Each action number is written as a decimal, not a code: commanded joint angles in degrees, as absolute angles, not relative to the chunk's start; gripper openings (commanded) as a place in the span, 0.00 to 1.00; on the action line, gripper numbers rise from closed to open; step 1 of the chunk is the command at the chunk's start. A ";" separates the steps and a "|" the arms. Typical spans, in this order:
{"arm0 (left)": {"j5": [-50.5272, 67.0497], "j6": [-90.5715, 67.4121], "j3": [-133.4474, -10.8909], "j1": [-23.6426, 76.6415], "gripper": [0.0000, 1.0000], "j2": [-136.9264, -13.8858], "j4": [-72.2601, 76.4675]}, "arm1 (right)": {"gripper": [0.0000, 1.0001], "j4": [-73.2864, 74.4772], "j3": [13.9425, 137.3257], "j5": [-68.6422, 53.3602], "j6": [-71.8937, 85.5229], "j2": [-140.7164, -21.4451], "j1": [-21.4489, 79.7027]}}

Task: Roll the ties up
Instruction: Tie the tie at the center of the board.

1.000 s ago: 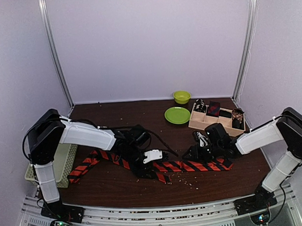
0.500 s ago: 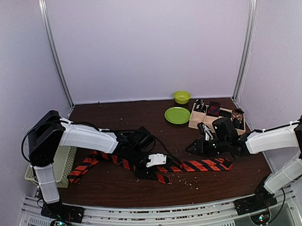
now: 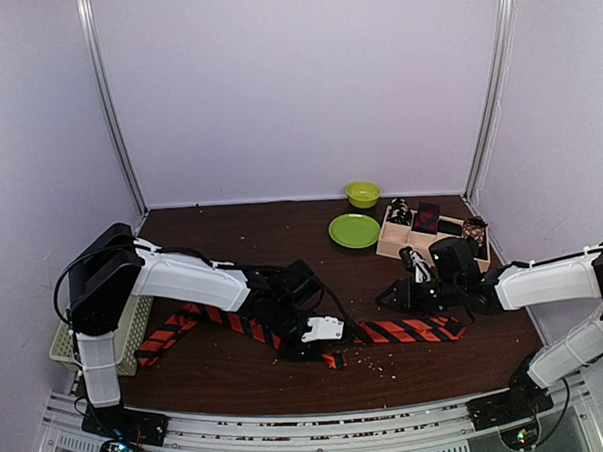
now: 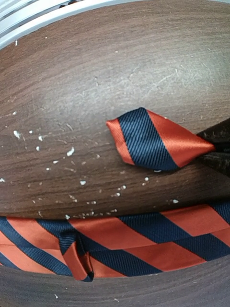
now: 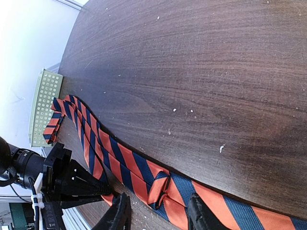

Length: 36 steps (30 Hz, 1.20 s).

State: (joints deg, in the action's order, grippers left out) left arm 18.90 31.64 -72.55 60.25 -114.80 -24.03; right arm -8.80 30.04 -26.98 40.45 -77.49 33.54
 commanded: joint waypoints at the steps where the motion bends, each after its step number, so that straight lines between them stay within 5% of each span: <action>1: 16.74 28.82 -73.21 60.56 0.08 -112.61 -28.32 | 0.40 -9.19 28.87 -26.67 39.84 -76.17 33.15; 20: 6.13 13.00 -98.71 60.56 0.07 -122.09 -53.63 | 0.31 -12.90 25.95 -26.29 43.53 -79.16 32.21; 36: 9.06 6.21 -110.07 60.60 0.04 -132.44 -54.89 | 0.29 -12.29 23.60 -25.66 42.36 -79.89 31.12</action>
